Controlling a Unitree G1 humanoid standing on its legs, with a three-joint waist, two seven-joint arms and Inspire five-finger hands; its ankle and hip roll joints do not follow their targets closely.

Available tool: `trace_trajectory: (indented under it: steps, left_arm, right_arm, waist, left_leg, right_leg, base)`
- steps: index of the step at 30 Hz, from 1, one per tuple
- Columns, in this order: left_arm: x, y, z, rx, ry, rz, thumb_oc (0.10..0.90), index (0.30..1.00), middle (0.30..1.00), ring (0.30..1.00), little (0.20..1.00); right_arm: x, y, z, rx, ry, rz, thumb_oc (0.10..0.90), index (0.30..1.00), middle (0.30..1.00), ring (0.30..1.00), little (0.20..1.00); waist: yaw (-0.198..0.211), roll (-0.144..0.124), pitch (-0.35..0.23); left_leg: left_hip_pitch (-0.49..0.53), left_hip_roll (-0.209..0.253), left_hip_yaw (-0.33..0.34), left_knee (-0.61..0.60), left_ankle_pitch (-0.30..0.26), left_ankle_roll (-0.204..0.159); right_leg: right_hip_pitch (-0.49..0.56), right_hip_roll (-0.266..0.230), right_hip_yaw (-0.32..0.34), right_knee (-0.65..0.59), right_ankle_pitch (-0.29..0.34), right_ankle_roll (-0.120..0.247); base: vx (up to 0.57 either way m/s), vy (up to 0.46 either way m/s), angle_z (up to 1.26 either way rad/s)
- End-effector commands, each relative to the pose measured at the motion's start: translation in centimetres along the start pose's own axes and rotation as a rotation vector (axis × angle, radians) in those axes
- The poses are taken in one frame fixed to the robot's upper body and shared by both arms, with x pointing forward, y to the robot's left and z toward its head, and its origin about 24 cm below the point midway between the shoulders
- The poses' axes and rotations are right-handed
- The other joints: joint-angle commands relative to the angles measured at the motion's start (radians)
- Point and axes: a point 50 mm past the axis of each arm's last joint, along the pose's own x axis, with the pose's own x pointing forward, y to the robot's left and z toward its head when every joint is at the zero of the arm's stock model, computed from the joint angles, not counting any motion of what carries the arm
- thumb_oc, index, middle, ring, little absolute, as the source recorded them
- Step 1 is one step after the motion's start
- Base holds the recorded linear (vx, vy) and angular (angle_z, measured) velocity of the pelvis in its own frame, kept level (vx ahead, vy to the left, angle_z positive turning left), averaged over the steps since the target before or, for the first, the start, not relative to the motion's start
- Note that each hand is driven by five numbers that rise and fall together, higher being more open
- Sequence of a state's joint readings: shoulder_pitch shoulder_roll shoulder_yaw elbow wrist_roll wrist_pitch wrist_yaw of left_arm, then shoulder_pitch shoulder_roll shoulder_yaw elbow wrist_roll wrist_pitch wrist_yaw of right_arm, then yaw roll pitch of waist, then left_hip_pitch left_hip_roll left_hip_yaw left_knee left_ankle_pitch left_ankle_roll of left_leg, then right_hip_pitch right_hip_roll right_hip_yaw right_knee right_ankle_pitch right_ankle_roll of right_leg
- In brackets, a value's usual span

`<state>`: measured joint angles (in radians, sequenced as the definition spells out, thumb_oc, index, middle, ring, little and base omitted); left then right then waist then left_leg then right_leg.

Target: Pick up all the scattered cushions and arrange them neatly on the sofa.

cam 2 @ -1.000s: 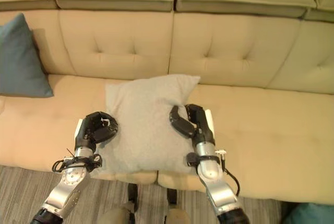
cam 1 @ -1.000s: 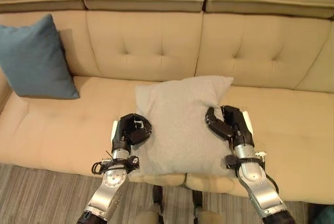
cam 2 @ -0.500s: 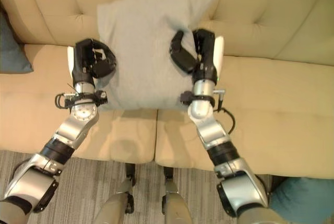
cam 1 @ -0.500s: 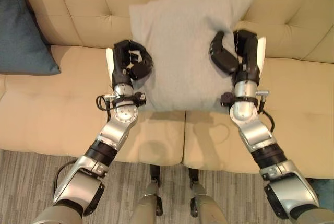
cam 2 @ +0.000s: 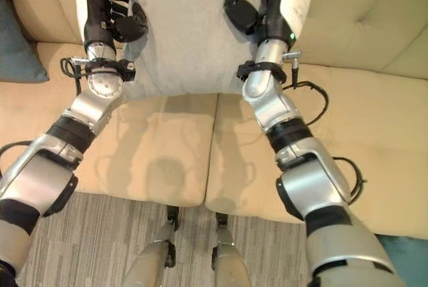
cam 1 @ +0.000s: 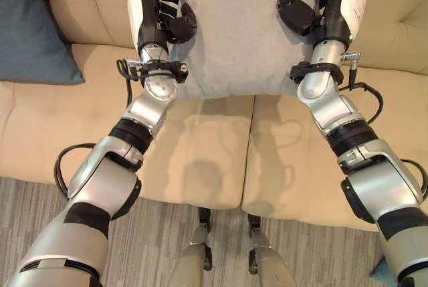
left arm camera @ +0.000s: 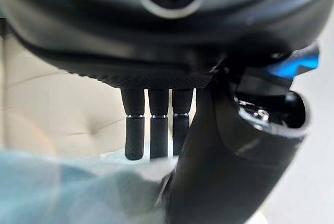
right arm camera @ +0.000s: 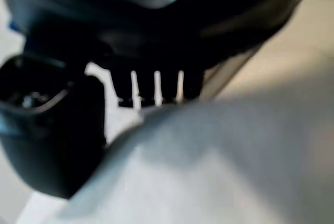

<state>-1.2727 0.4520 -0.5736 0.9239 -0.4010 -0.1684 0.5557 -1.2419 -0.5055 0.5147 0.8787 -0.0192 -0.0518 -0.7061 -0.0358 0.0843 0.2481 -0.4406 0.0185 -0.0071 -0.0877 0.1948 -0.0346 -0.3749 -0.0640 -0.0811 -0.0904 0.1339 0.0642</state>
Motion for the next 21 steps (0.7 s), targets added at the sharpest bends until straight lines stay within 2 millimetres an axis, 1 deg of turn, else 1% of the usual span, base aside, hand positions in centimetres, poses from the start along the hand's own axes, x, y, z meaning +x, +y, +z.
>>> trace_trajectory:
  steps: [1, 4, 5, 6, 7, 8, 9, 10, 11, 12, 14, 17, 18, 19, 20, 21]
  left_arm:
    - [2.4, 0.9, 10.6, -0.152, -0.363, -0.008, 0.800, 0.900, 0.900, 0.900, 0.900]
    - [2.4, 1.4, 8.6, -0.153, -0.302, -0.013, 0.800, 0.900, 0.900, 0.900, 0.900]
    - [2.2, 1.6, 7.3, -0.147, -0.266, -0.020, 0.800, 0.900, 0.900, 0.900, 0.900]
    - [2.2, 1.6, 7.3, -0.147, -0.267, -0.020, 0.800, 0.900, 0.900, 0.900, 0.900]
    - [2.1, 1.8, 6.8, -0.142, -0.262, -0.024, 0.800, 0.900, 0.900, 0.900, 0.900]
    - [1.7, 2.1, 5.5, -0.152, -0.234, -0.030, 0.800, 0.900, 0.900, 0.900, 0.900]
    - [1.6, 2.1, 5.4, -0.152, -0.233, -0.030, 0.800, 0.900, 0.900, 0.900, 0.900]
    - [1.4, 2.2, 4.8, -0.149, -0.223, -0.032, 0.800, 0.900, 0.900, 0.900, 0.900]
    - [0.9, 2.4, 3.8, -0.138, -0.208, -0.037, 0.800, 0.900, 0.900, 0.900, 0.900]
    - [0.9, 2.4, 3.8, -0.138, -0.207, -0.038, 0.800, 0.900, 0.900, 0.900, 0.900]
    - [0.5, 2.9, 2.9, -0.112, -0.200, -0.038, 0.800, 0.900, 0.900, 0.900, 0.900]
    - [0.3, 4.3, 1.9, -0.102, -0.186, -0.012, 0.800, 0.900, 0.900, 0.900, 0.900]
    - [0.2, 4.6, 1.7, -0.105, -0.182, -0.003, 0.800, 0.900, 0.900, 0.900, 0.900]
    - [-0.1, 5.4, 0.9, -0.110, -0.170, 0.021, 0.800, 0.900, 0.900, 0.900, 0.900]
    - [-0.2, 5.4, 0.9, -0.109, -0.168, 0.020, 0.800, 0.900, 0.900, 0.900, 0.900]
    - [-0.5, 5.7, 0.4, -0.122, -0.155, 0.039, 0.800, 0.900, 0.900, 0.900, 0.900]
  right_arm:
    - [3.7, -3.1, 8.7, 0.128, -0.278, -0.106, 0.800, 0.900, 0.900, 0.900, 0.900]
    - [3.9, -3.4, 7.4, 0.047, -0.261, -0.066, 0.800, 0.900, 0.900, 0.900, 0.900]
    - [4.1, -3.7, 6.4, -0.024, -0.255, -0.038, 0.800, 0.900, 0.900, 0.900, 0.900]
    - [4.1, -3.7, 6.4, -0.024, -0.256, -0.038, 0.800, 0.900, 0.900, 0.900, 0.900]
    - [4.1, -4.0, 5.9, -0.054, -0.250, -0.022, 0.800, 0.900, 0.900, 0.900, 0.900]
    - [4.0, -4.4, 4.9, -0.098, -0.241, -0.004, 0.800, 0.900, 0.900, 0.900, 0.900]
    - [4.0, -4.3, 4.8, -0.099, -0.240, -0.003, 0.800, 0.900, 0.900, 0.900, 0.900]
    - [3.8, -4.4, 4.3, -0.104, -0.232, 0.005, 0.800, 0.900, 0.900, 0.900, 0.900]
    - [3.3, -4.3, 3.2, -0.106, -0.212, 0.019, 0.800, 0.900, 0.900, 0.900, 0.900]
    - [3.2, -4.3, 3.1, -0.106, -0.211, 0.020, 0.800, 0.900, 0.900, 0.900, 0.900]
    - [2.6, -4.2, 2.3, -0.108, -0.205, 0.046, 0.800, 0.900, 0.900, 0.900, 0.900]
    - [1.9, -4.0, 1.2, -0.144, -0.207, 0.095, 0.800, 0.900, 0.900, 0.900, 0.900]
    - [1.7, -4.1, 0.8, -0.139, -0.198, 0.098, 0.800, 0.900, 0.900, 0.900, 0.900]
    - [1.2, -4.1, 0.0, -0.117, -0.173, 0.098, 0.800, 0.900, 0.900, 0.900, 0.900]
    - [1.1, -4.1, 0.0, -0.117, -0.172, 0.099, 0.800, 0.900, 0.900, 0.900, 0.900]
    - [0.7, -4.1, -0.6, -0.101, -0.150, 0.095, 0.800, 0.900, 0.900, 0.900, 0.900]
  waist:
    - [0.001, 0.001, 0.003]
    - [0.001, 0.002, 0.013]
    - [0.001, -0.001, 0.018]
    - [0.001, 0.000, 0.017]
    - [0.001, -0.003, 0.021]
    - [0.001, -0.005, 0.027]
    - [0.001, -0.005, 0.026]
    - [0.001, -0.006, 0.029]
    - [0.002, -0.009, 0.032]
    - [0.002, -0.009, 0.032]
    - [0.002, -0.010, 0.033]
    - [0.005, -0.012, 0.036]
    - [0.005, -0.012, 0.037]
    - [0.007, -0.012, 0.039]
    - [0.007, -0.013, 0.038]
    - [0.008, -0.014, 0.037]
  left_leg:
    - [0.017, -0.027, -0.003, 0.000, -0.090, -0.048]
    - [0.013, -0.028, -0.005, 0.000, -0.085, -0.051]
    - [0.014, -0.030, -0.006, 0.000, -0.085, -0.053]
    - [0.010, -0.029, -0.006, 0.000, -0.082, -0.053]
    - [0.009, -0.029, -0.006, 0.000, -0.080, -0.055]
    - [0.009, -0.028, -0.007, 0.000, -0.079, -0.056]
    - [0.009, -0.028, -0.007, 0.000, -0.079, -0.056]
    - [0.009, -0.028, -0.007, 0.000, -0.079, -0.056]
    - [0.013, -0.027, -0.005, 0.000, -0.080, -0.057]
    - [0.014, -0.027, -0.005, 0.000, -0.080, -0.057]
    - [0.019, -0.026, -0.004, 0.000, -0.082, -0.056]
    - [0.026, -0.023, 0.000, 0.000, -0.083, -0.058]
    - [0.029, -0.022, 0.000, 0.000, -0.083, -0.058]
    - [0.034, -0.020, 0.002, 0.000, -0.086, -0.057]
    - [0.035, -0.020, 0.002, 0.000, -0.087, -0.057]
    - [0.037, -0.018, 0.004, 0.000, -0.087, -0.057]
  right_leg:
    - [-0.032, -0.024, 0.018, 0.130, -0.120, 0.060]
    - [-0.038, -0.023, 0.018, 0.135, -0.120, 0.060]
    - [-0.037, -0.023, 0.016, 0.138, -0.123, 0.060]
    - [-0.040, -0.023, 0.016, 0.136, -0.118, 0.060]
    - [-0.039, -0.023, 0.014, 0.137, -0.117, 0.060]
    - [-0.040, -0.023, 0.012, 0.139, -0.117, 0.060]
    - [-0.040, -0.023, 0.012, 0.139, -0.117, 0.060]
    - [-0.039, -0.022, 0.011, 0.140, -0.116, 0.060]
    - [-0.034, -0.022, 0.011, 0.139, -0.118, 0.059]
    - [-0.034, -0.022, 0.011, 0.139, -0.118, 0.059]
    - [-0.030, -0.022, 0.014, 0.139, -0.118, 0.058]
    - [-0.024, -0.022, 0.014, 0.138, -0.116, 0.058]
    - [-0.021, -0.021, 0.015, 0.135, -0.116, 0.058]
    - [-0.016, -0.021, 0.016, 0.132, -0.117, 0.057]
    - [-0.015, -0.020, 0.017, 0.132, -0.117, 0.057]
    - [-0.014, -0.020, 0.016, 0.131, -0.117, 0.056]
  base:
    - [-0.02, 0.000, 0.03]
    - [0.00, -0.003, -0.01]
    - [-0.01, -0.004, -0.05]
    - [-0.01, -0.012, -0.04]
    - [-0.03, -0.010, 0.27]
    - [-0.02, -0.011, 0.60]
    - [-0.01, -0.008, 0.61]
    - [-0.01, -0.007, 0.30]
    - [-0.01, -0.007, -0.05]
    - [-0.01, -0.001, -0.09]
    - [-0.01, 0.002, -0.31]
    - [-0.03, 0.000, -0.09]
    - [-0.06, 0.001, 0.08]
    - [-0.04, 0.000, 0.03]
    - [-0.04, 0.005, 0.08]
    - [-0.03, 0.002, 0.12]
